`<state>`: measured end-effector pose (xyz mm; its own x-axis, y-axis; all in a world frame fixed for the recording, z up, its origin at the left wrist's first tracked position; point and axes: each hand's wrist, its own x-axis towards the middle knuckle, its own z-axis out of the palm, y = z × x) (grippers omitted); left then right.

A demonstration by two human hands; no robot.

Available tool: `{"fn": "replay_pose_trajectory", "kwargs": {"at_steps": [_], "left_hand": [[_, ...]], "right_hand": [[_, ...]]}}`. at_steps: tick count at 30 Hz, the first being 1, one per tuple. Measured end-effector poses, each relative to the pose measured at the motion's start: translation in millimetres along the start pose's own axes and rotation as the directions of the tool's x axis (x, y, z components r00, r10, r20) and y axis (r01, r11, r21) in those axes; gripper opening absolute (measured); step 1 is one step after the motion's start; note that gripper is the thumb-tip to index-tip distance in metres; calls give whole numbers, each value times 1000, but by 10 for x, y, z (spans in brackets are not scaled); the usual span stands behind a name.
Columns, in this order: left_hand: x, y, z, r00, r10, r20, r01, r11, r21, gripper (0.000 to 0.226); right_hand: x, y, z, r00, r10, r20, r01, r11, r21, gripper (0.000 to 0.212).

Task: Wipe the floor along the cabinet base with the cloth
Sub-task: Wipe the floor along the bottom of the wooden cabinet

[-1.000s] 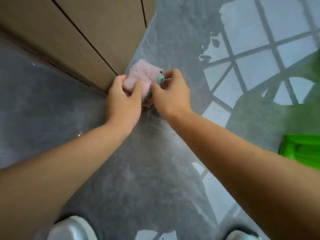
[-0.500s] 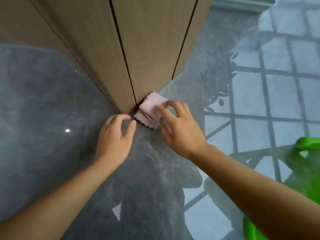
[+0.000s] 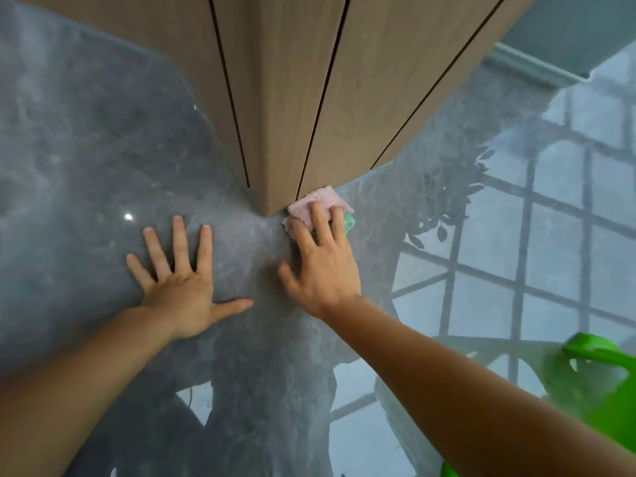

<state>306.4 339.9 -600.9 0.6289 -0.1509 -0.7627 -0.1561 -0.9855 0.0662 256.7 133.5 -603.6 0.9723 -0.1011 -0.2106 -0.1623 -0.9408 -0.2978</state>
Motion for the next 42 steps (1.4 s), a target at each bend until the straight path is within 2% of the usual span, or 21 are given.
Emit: {"fn": "replay_pose_trajectory", "kwargs": {"at_steps": [4, 5, 7, 9, 10, 13, 15, 17, 18, 20, 23, 26, 29, 31, 32, 34, 35, 37, 39, 41, 42], "left_hand": [[33, -34, 15, 1000, -1, 24, 1, 1000, -23, 136], [42, -35, 7, 999, 0, 36, 1, 1000, -14, 137], [49, -34, -23, 999, -5, 52, 5, 1000, 5, 137], [26, -19, -42, 999, -13, 53, 13, 1000, 16, 137], [27, -20, -29, 999, -4, 51, 3, 1000, 25, 137], [16, 28, -26, 999, -4, 51, 2, 1000, 29, 136], [8, 39, -27, 998, 7, 68, -9, 999, 38, 136], [29, 25, -18, 996, 1, 89, -6, 998, 55, 136], [49, 27, -26, 996, -22, 87, 16, 998, 63, 135], [118, -3, 18, 995, -77, 55, 73, 994, 77, 128], [171, -32, 29, 993, -82, 89, 73, 992, 101, 119], [96, -9, -40, 992, -26, 125, 18, 998, 62, 138], [72, -6, -42, 996, -13, 86, 7, 998, 60, 135], [65, 1, -49, 996, -12, 89, 7, 998, 59, 134], [65, -1, -58, 996, -19, 91, 13, 998, 62, 135], [58, 14, -84, 995, -28, 97, 22, 998, 60, 135], [59, 21, -86, 995, -28, 96, 23, 998, 56, 134], [55, 22, -87, 996, -27, 88, 22, 998, 58, 132], [31, 15, -96, 996, -18, 92, 11, 997, 71, 133], [32, 14, -102, 995, -8, 98, 1, 997, 75, 133], [42, 10, -101, 995, -5, 104, -2, 998, 67, 133]], "right_hand": [[88, 455, 3, 985, -171, -14, 168, 979, -116, 51], [158, 664, -31, 989, -139, -43, 132, 982, -137, 48], [382, 1092, -191, 989, 70, -128, -84, 990, -110, 47], [583, 1403, -385, 961, 249, -120, -257, 965, -54, 46], [652, 1451, -450, 951, 286, -116, -291, 957, -24, 46], [597, 1082, -391, 935, 321, -151, -313, 947, 77, 47], [332, 567, -176, 956, 263, -132, -241, 957, 161, 53], [5, -8, 36, 998, 44, -34, -33, 962, 270, 55], [-131, -269, 109, 996, -84, 21, 74, 955, 287, 57], [-285, -634, 95, 976, -181, 123, 134, 937, 323, 64], [-280, -693, -171, 988, -140, 62, 101, 902, 420, 57], [-200, -416, -518, 1000, 12, -28, 5, 845, 535, 42], [-110, -35, -673, 964, 238, -121, -163, 884, 438, 46], [-138, 15, -727, 922, 309, -231, -188, 883, 430, 50], [-182, -61, -717, 916, 279, -289, -134, 891, 435, 49], [-261, -302, -561, 938, 88, -335, 62, 908, 414, 49], [-283, -426, -426, 955, -37, -296, 152, 914, 375, 51], [-264, -542, -139, 969, -218, -119, 239, 946, 220, 57], [-139, -268, 66, 957, -289, 36, 289, 957, 4, 57], [-24, 271, 108, 957, -283, 65, 290, 945, -153, 59], [44, 591, 72, 978, -206, 39, 209, 954, -212, 62]]}}
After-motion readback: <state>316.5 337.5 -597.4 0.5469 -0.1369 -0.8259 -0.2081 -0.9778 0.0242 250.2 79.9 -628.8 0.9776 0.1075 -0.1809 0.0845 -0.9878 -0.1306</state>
